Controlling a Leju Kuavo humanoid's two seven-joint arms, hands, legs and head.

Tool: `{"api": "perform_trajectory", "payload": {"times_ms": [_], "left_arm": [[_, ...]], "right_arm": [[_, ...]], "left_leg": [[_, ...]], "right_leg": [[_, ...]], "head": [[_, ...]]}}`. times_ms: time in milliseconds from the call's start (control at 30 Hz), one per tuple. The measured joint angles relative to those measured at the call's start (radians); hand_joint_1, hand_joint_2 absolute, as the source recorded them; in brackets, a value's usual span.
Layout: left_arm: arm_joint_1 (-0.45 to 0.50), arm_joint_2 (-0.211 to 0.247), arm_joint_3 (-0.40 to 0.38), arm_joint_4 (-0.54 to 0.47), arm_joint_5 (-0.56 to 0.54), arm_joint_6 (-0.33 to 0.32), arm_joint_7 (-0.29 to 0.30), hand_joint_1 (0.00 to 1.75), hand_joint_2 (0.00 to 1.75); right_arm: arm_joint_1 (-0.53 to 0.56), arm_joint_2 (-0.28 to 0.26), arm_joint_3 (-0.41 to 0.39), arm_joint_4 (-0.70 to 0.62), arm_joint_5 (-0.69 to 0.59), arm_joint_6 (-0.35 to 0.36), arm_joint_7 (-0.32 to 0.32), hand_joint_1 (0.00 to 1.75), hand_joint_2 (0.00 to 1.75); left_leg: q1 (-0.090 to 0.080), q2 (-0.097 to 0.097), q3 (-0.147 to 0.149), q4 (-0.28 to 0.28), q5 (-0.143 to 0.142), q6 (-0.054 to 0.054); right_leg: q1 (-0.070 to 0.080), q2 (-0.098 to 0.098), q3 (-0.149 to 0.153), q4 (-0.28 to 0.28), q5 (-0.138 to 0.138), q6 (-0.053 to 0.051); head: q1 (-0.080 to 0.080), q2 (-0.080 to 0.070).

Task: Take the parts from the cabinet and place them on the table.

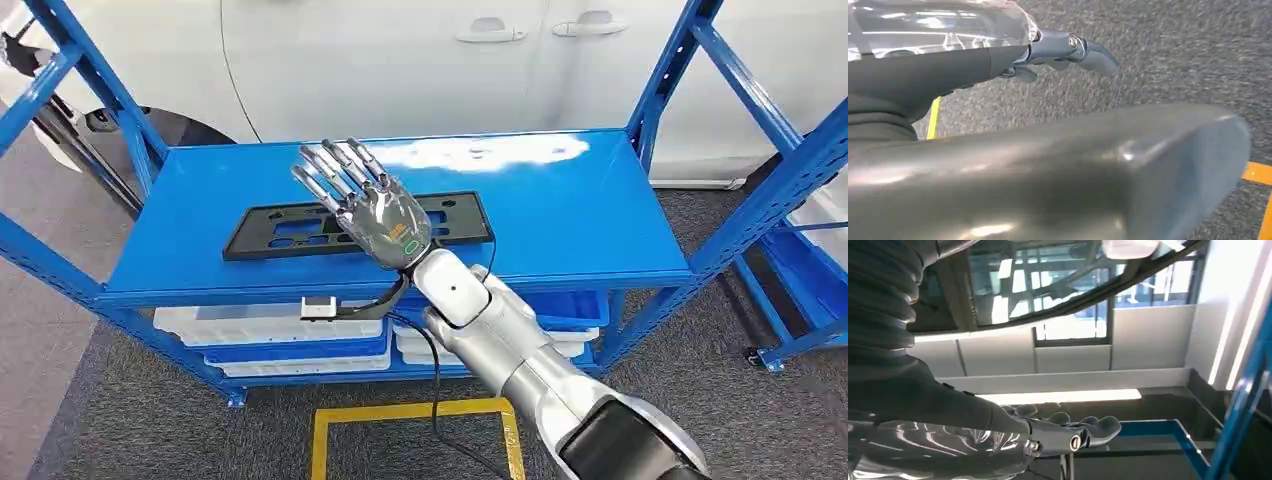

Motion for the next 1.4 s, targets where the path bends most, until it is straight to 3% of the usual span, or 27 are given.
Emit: {"api": "perform_trajectory", "payload": {"times_ms": [33, 67, 133, 167, 267, 333, 400, 467, 500, 533, 567, 633, 667, 767, 800, 833, 867, 967, 1000, 1033, 1067, 1133, 1167, 1200, 1300, 1333, 1400], "left_arm": [[0.001, -0.001, 0.002, 0.000, 0.000, 0.000, 0.000, 0.00, 0.00], [0.001, -0.001, 0.003, 0.000, 0.001, 0.000, 0.000, 0.00, 0.00], [0.000, -0.001, 0.005, 0.000, 0.002, 0.000, 0.000, 0.00, 0.00], [-0.001, -0.001, 0.006, 0.000, 0.002, 0.000, 0.000, 0.00, 0.00], [-0.001, -0.002, 0.007, 0.000, 0.002, 0.000, 0.001, 0.00, 0.00], [-0.001, -0.004, 0.011, 0.000, 0.002, 0.002, 0.000, 0.00, 0.00], [-0.005, -0.004, 0.014, 0.000, 0.000, 0.002, -0.002, 0.00, 0.00], [-0.005, -0.004, 0.020, 0.000, -0.004, 0.000, -0.006, 0.00, 0.00], [-0.005, -0.004, 0.022, 0.000, -0.009, -0.005, -0.006, 0.00, 0.00], [-0.005, -0.004, 0.022, 0.000, -0.011, -0.011, -0.006, 0.00, 0.00], [-0.006, -0.004, 0.023, 0.000, -0.013, -0.014, -0.007, 0.00, 0.00], [-0.008, -0.004, 0.024, 0.000, -0.020, -0.019, -0.009, 0.00, 0.00], [-0.008, -0.005, 0.025, 0.000, -0.023, -0.021, -0.011, 0.00, 0.00], [-0.008, -0.005, 0.027, 0.000, -0.031, -0.023, -0.016, 0.00, 0.00], [-0.008, -0.005, 0.027, 0.000, -0.035, -0.023, -0.016, 0.00, 0.00], [-0.008, -0.005, 0.028, 0.000, -0.039, -0.023, -0.016, 0.00, 0.00], [-0.008, -0.005, 0.028, 0.000, -0.040, -0.023, -0.017, 0.00, 0.00], [-0.009, -0.003, 0.028, 0.000, -0.055, -0.032, -0.016, 0.00, 0.00], [-0.007, -0.002, 0.028, 0.000, -0.058, -0.036, -0.015, 0.00, 0.00], [-0.006, -0.002, 0.028, 0.000, -0.061, -0.039, -0.015, 0.00, 0.00], [-0.006, -0.002, 0.028, 0.000, -0.062, -0.040, -0.015, 0.00, 0.00], [-0.008, 0.000, 0.029, 0.000, -0.065, -0.040, -0.015, 0.00, 0.00], [-0.009, 0.000, 0.030, 0.000, -0.066, -0.040, -0.015, 0.00, 0.00], [-0.012, 0.000, 0.032, 0.000, -0.068, -0.040, -0.014, 0.00, 0.00], [-0.010, 0.000, 0.041, 0.000, -0.073, -0.039, -0.005, 0.00, 0.00], [-0.010, 0.000, 0.044, 0.000, -0.075, -0.039, -0.002, 0.00, 0.00], [-0.013, 0.000, 0.047, 0.000, -0.082, -0.039, 0.000, 0.00, 0.00]], "right_arm": [[0.007, 0.005, -0.013, -0.003, -0.002, 0.000, -0.008, 0.00, 1.75], [0.010, 0.010, -0.023, -0.008, -0.002, 0.000, -0.010, 0.00, 1.75], [0.010, 0.021, -0.037, -0.021, -0.002, 0.000, -0.014, 0.00, 1.75], [0.010, 0.024, -0.043, -0.024, -0.003, 0.000, -0.014, 0.00, 1.75], [0.012, 0.027, -0.052, -0.028, -0.003, 0.000, -0.015, 0.00, 1.75], [0.012, 0.028, -0.061, -0.032, -0.008, 0.000, -0.019, 0.00, 1.75], [0.010, 0.029, -0.067, -0.030, -0.024, 0.000, -0.037, 0.00, 1.75], [0.008, 0.035, -0.067, 0.012, -0.052, 0.006, -0.070, 0.00, 1.75], [0.006, 0.045, -0.065, 0.067, -0.070, 0.026, -0.085, 0.00, 1.75], [0.005, 0.051, -0.056, 0.112, -0.068, 0.051, -0.085, 0.00, 1.75], [0.007, 0.055, -0.043, 0.147, -0.050, 0.074, -0.074, 0.00, 1.75], [0.007, 0.061, -0.003, 0.210, -0.010, 0.090, -0.042, 0.00, 1.75], [0.007, 0.063, 0.022, 0.242, 0.011, 0.093, -0.019, 0.00, 1.75], [0.014, 0.068, 0.074, 0.310, 0.045, 0.119, 0.033, 0.00, 1.75], [0.018, 0.068, 0.091, 0.337, 0.048, 0.140, 0.049, 0.00, 1.75], [0.021, 0.068, 0.103, 0.352, 0.048, 0.153, 0.057, 0.00, 1.75], [0.021, 0.068, 0.115, 0.365, 0.048, 0.168, 0.064, 0.00, 1.75], [0.025, 0.071, 0.132, 0.404, 0.035, 0.278, 0.037, 0.00, 1.75], [0.032, 0.071, 0.135, 0.418, 0.022, 0.313, 0.035, 0.00, 1.75], [0.039, 0.071, 0.135, 0.428, 0.013, 0.327, 0.036, 0.00, 1.75], [0.042, 0.071, 0.136, 0.437, 0.006, 0.327, 0.044, 0.00, 1.75], [0.037, 0.077, 0.137, 0.444, 0.000, 0.310, 0.071, 0.00, 1.75], [0.033, 0.078, 0.137, 0.447, -0.005, 0.297, 0.080, 0.00, 1.75], [0.029, 0.079, 0.137, 0.448, -0.010, 0.277, 0.089, 0.00, 1.75], [0.019, 0.082, 0.136, 0.453, -0.034, 0.220, 0.104, 0.00, 1.75], [0.013, 0.082, 0.132, 0.453, -0.047, 0.196, 0.104, 0.00, 1.75], [-0.004, 0.083, 0.116, 0.452, -0.073, 0.138, 0.102, 0.00, 1.75]], "left_leg": [[0.000, 0.000, 0.004, -0.016, 0.022, 0.001], [0.000, 0.000, 0.031, -0.078, 0.064, 0.003], [0.000, 0.000, 0.120, -0.265, 0.155, 0.010], [-0.006, 0.000, 0.142, -0.307, 0.147, 0.015], [-0.010, -0.003, 0.139, -0.314, 0.147, 0.031], [-0.001, -0.001, 0.142, -0.322, 0.155, 0.045], [-0.001, 0.000, 0.140, -0.322, 0.155, 0.055], [-0.002, 0.000, 0.139, -0.322, 0.155, 0.056], [-0.002, 0.000, 0.140, -0.321, 0.155, 0.056], [-0.002, 0.000, 0.140, -0.321, 0.155, 0.055], [-0.002, -0.002, 0.140, -0.320, 0.155, 0.055], [-0.003, -0.004, 0.141, -0.317, 0.153, 0.052], [-0.003, -0.004, 0.140, -0.317, 0.152, 0.049], [-0.008, -0.004, 0.137, -0.316, 0.151, 0.032], [-0.004, -0.004, 0.139, -0.320, 0.154, 0.023], [-0.004, -0.003, 0.137, -0.316, 0.148, 0.017], [-0.002, -0.002, 0.130, -0.295, 0.130, 0.014], [0.000, -0.002, 0.029, -0.072, 0.018, 0.002], [0.000, -0.001, 0.001, -0.014, 0.003, -0.001], [0.000, -0.001, -0.006, -0.003, 0.011, -0.002], [0.001, -0.001, 0.012, -0.042, 0.043, -0.001], [0.001, -0.001, 0.099, -0.221, 0.135, 0.003], [0.001, 0.001, 0.134, -0.298, 0.154, 0.008], [-0.007, 0.000, 0.148, -0.317, 0.141, 0.015], [-0.010, -0.002, 0.141, -0.311, 0.144, 0.033], [-0.002, -0.002, 0.142, -0.319, 0.149, 0.041], [-0.001, -0.001, 0.142, -0.321, 0.153, 0.053]], "right_leg": [[0.001, 0.001, 0.001, 0.001, -0.001, -0.001], [0.001, 0.002, 0.001, 0.002, -0.002, 0.000], [0.001, 0.003, 0.006, 0.005, -0.007, 0.005], [0.008, 0.004, 0.005, 0.008, -0.010, 0.010], [0.007, 0.004, 0.001, 0.007, -0.008, 0.024], [0.005, 0.004, -0.001, 0.015, -0.018, 0.037], [0.003, 0.002, -0.044, 0.114, -0.082, 0.045], [0.000, 0.001, -0.125, 0.286, -0.153, 0.051], [-0.001, 0.001, -0.149, 0.333, -0.159, 0.052], [-0.002, 0.001, -0.146, 0.323, -0.140, 0.052], [-0.002, 0.001, -0.123, 0.272, -0.105, 0.050], [-0.001, 0.001, -0.034, 0.087, -0.018, 0.038], [0.002, 0.000, -0.004, 0.020, -0.014, 0.031], [0.008, 0.000, -0.005, 0.015, -0.012, 0.024], [0.011, 0.002, -0.005, 0.014, -0.010, 0.017], [0.002, 0.000, 0.000, 0.002, -0.002, 0.006], [0.001, -0.001, 0.002, -0.002, -0.001, 0.003], [0.002, -0.002, 0.002, -0.001, -0.002, -0.004], [0.002, -0.003, 0.002, -0.001, -0.002, -0.003], [0.002, -0.003, 0.002, -0.001, -0.002, -0.003], [0.002, -0.003, 0.002, 0.000, -0.002, -0.003], [0.001, 0.000, 0.004, 0.005, -0.006, 0.002], [0.001, 0.001, 0.005, 0.008, -0.009, 0.007], [0.010, 0.002, 0.000, 0.012, -0.011, 0.012], [0.007, 0.002, 0.000, 0.007, -0.007, 0.026], [0.010, 0.002, 0.000, 0.009, -0.010, 0.033], [0.005, 0.001, -0.030, 0.075, -0.060, 0.041]], "head": [[0.000, 0.000], [0.000, 0.000], [0.000, 0.000], [0.000, 0.000], [0.000, 0.000], [0.000, 0.000], [0.000, 0.000], [0.000, 0.000], [0.000, 0.000], [0.000, 0.000], [0.000, 0.000], [0.000, 0.000], [0.000, 0.000], [0.000, 0.000], [0.000, 0.000], [0.000, 0.000], [0.000, 0.000], [0.000, 0.000], [0.000, 0.000], [0.000, 0.000], [0.000, 0.000], [0.000, 0.000], [0.000, 0.000], [0.000, 0.000], [0.000, 0.000], [0.000, 0.000], [0.000, 0.000]]}}
